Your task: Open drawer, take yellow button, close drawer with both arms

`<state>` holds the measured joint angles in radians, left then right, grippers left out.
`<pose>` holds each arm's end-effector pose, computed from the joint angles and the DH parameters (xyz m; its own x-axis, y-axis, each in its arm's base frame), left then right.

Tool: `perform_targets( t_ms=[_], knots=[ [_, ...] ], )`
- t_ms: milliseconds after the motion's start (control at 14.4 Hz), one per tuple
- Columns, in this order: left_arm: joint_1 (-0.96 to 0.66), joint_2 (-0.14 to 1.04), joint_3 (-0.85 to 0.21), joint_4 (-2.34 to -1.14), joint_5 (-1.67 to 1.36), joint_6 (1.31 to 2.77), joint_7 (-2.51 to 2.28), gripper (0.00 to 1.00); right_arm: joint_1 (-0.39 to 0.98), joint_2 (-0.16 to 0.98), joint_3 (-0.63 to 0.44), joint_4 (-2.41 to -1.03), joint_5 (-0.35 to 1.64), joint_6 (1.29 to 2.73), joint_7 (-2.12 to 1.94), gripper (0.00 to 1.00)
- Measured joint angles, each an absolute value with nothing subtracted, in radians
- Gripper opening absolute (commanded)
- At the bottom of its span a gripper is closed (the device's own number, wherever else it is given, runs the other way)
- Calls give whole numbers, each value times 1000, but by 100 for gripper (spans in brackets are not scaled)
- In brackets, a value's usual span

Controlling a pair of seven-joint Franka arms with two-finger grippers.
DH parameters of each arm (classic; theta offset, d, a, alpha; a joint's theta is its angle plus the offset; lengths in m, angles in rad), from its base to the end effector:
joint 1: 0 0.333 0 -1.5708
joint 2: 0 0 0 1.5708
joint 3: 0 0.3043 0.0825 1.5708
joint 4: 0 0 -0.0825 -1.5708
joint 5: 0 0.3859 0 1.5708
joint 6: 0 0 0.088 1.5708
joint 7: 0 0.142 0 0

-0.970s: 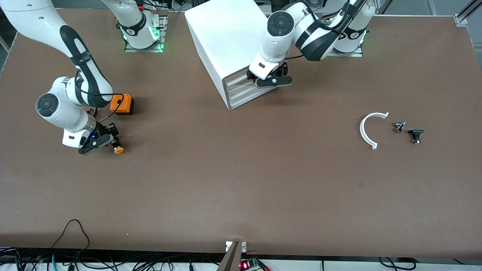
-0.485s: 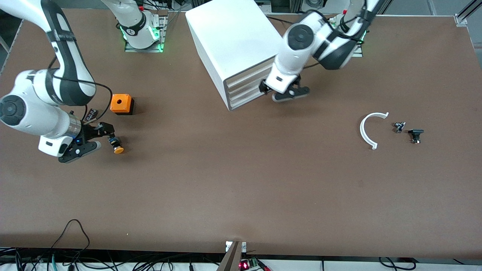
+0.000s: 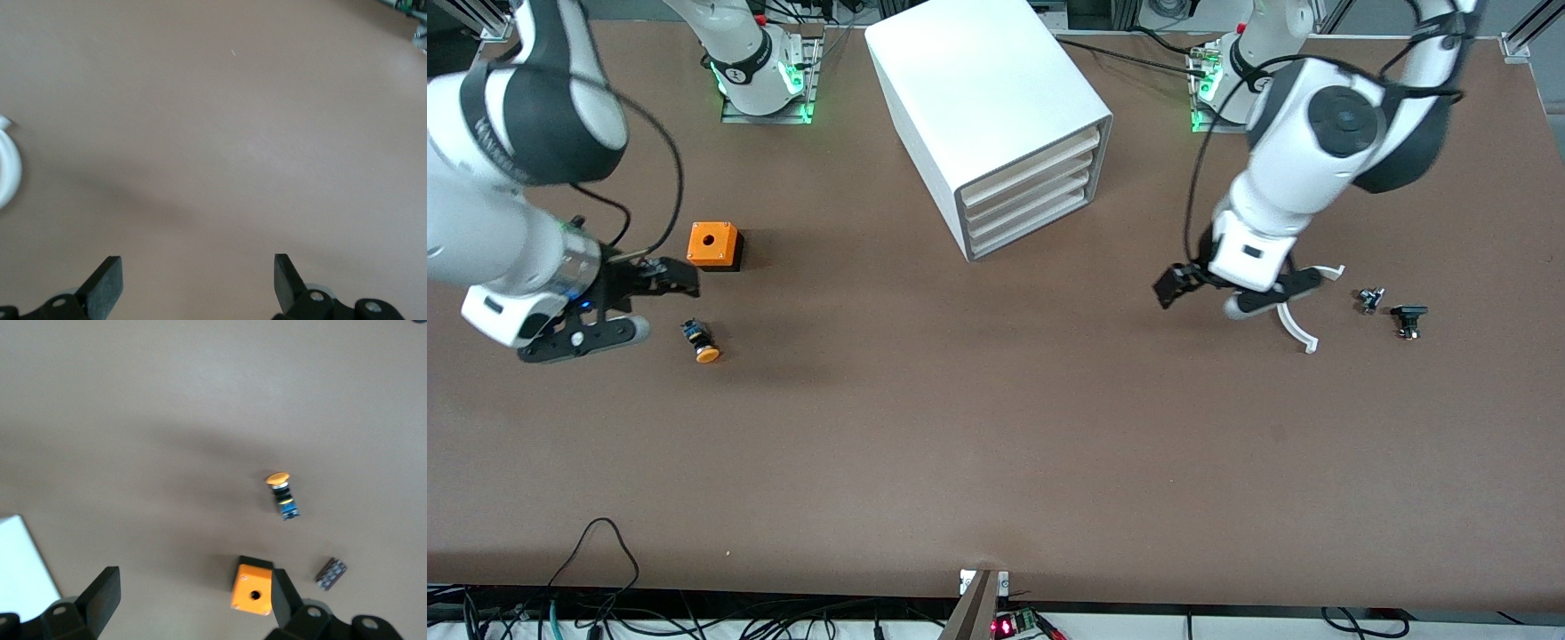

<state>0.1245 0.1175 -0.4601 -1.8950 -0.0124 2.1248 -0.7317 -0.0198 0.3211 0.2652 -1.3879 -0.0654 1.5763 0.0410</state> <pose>0.5721 -0.1944 0.4112 0.9155 0.3992 0.0496 0.3904 -0.9115 0.1297 0.6227 0.1255 0.4776 0.9724 0.1988 -0.1221 0.1987 -0.9800 -0.0130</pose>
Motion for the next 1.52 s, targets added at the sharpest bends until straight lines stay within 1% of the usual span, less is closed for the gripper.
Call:
perform_targets(
  t_ms=[139, 416, 554, 762, 1109, 1317, 1525],
  knots=[
    [128, 100, -398, -1817, -12, 1992, -651, 100, 5, 293, 251, -1366, -76, 1567, 85, 100],
    [133, 78, -253, -1664, -12, 1753, -457, 100, -18, 244, 97, -1364, -92, 1586, 71, 100],
    [134, 65, -194, -1622, -12, 1676, -378, 100, -26, 230, 57, -1375, -92, 1588, 69, 100],
    [134, 40, -155, -1599, -12, 1621, -335, 100, -24, 196, 42, -1415, -93, 1596, 70, 100],
    [134, 22, -114, -1599, -12, 1598, -259, 100, -23, 108, 29, -1483, -93, 1605, 49, 100],
    [133, 21, -113, -1599, -12, 1588, -251, 100, -21, 94, -5, -1509, -93, 1616, 30, 100],
    [133, 21, -114, -1599, -12, 1585, -250, 100, -21, 91, -14, -1521, -90, 1606, 34, 100]
  ],
)
